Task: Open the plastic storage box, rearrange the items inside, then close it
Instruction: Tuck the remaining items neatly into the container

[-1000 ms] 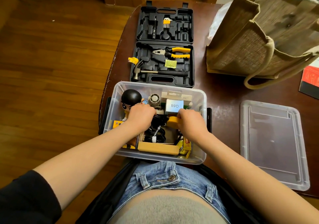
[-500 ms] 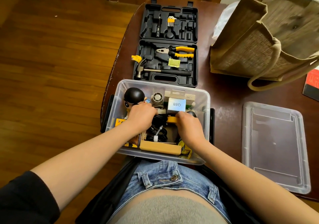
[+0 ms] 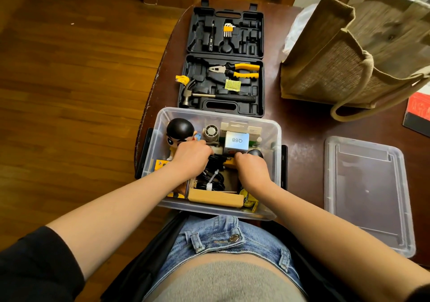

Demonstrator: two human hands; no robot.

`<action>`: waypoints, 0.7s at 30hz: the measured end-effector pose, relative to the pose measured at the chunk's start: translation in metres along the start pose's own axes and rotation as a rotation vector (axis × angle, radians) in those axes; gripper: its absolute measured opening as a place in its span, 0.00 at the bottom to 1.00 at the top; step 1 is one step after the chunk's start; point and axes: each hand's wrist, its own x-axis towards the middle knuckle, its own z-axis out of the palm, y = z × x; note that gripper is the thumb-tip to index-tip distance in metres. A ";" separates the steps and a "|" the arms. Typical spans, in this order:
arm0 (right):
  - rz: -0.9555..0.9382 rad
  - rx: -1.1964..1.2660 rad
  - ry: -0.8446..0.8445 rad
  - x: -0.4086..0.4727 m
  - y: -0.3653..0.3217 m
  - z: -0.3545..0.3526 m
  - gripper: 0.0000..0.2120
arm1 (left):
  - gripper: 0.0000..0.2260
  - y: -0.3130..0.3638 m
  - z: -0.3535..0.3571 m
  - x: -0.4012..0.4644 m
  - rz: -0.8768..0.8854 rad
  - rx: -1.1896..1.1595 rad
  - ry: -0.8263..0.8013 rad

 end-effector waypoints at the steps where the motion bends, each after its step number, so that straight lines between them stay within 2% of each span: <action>1: -0.012 -0.022 -0.001 0.001 0.001 0.000 0.12 | 0.14 0.000 0.001 0.000 0.001 0.006 -0.002; 8: 0.031 -0.007 0.015 0.001 -0.001 0.003 0.12 | 0.15 0.004 0.007 0.002 -0.064 0.012 0.013; 16: 0.083 0.149 0.113 -0.014 0.004 0.000 0.06 | 0.15 -0.002 0.009 0.003 -0.007 -0.057 0.002; 18: 0.016 0.152 0.059 -0.015 0.003 -0.003 0.05 | 0.16 -0.003 0.011 0.003 0.011 -0.051 -0.002; 21: -0.045 0.094 -0.043 -0.010 -0.001 -0.005 0.10 | 0.15 -0.004 0.012 0.003 0.025 -0.052 -0.011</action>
